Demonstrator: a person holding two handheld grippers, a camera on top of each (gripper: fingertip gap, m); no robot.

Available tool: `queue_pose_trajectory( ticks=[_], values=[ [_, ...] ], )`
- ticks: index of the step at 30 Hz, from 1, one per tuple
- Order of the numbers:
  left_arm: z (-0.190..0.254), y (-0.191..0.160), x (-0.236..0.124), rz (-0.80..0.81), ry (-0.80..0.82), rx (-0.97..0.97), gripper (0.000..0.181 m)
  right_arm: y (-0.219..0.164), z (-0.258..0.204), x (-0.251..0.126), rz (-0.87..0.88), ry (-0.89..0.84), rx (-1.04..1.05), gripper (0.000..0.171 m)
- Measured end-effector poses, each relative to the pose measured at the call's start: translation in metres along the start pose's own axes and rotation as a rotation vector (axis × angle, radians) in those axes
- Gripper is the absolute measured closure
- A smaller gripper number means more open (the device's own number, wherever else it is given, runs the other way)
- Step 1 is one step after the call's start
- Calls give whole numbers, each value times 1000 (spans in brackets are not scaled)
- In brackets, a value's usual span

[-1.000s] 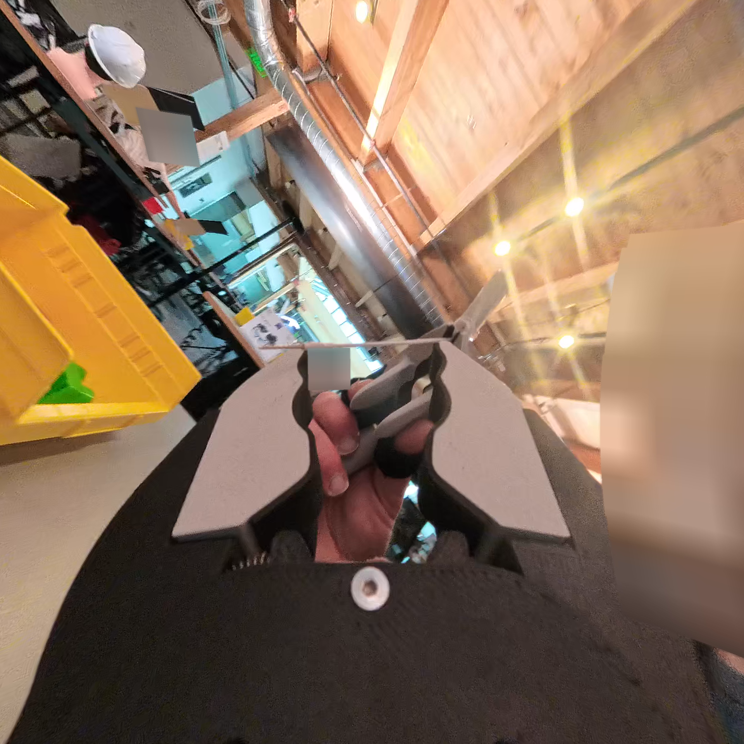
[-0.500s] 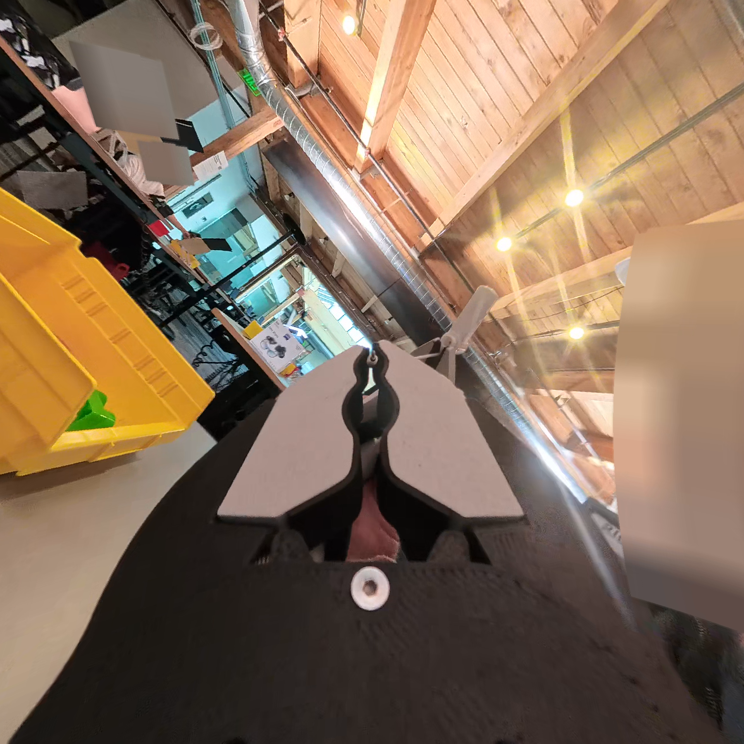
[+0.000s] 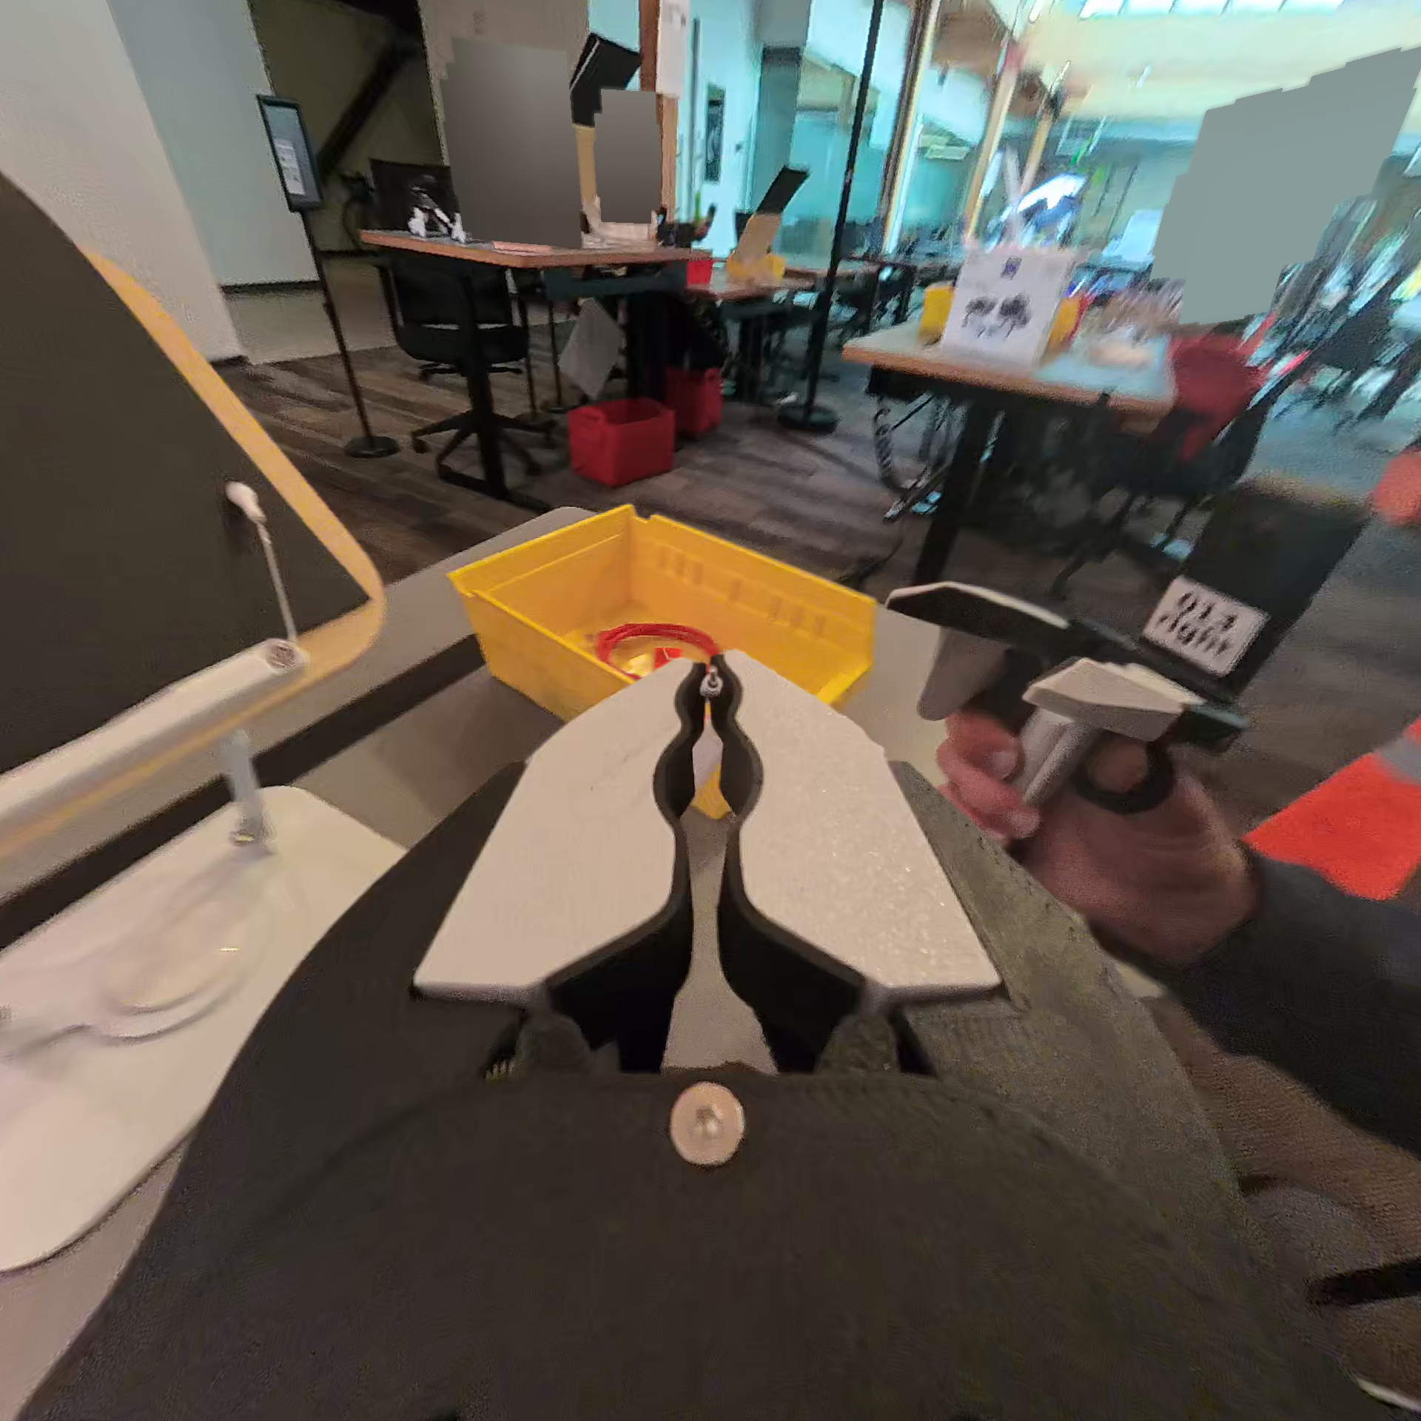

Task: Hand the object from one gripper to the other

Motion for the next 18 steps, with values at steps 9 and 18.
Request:
queue_pose_trajectory(
  ticks=[9,18],
  values=[
    [33,-4,8,-154,130,354,180,-4,-16,44,-278,44,-240,138],
    [46,-1,5,-141,147,415,180,-10,-20,61,-368,20,-340,171]
  ],
)
Point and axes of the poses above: each gripper's, where its closed fingertips meet, x out along the fingers, y out of its top, z = x × y across the jaws, the point moved 9 cm from there along -x, back along the fingers, and after that the axes turned 9 degrees about -x, right-handed, at the moved point
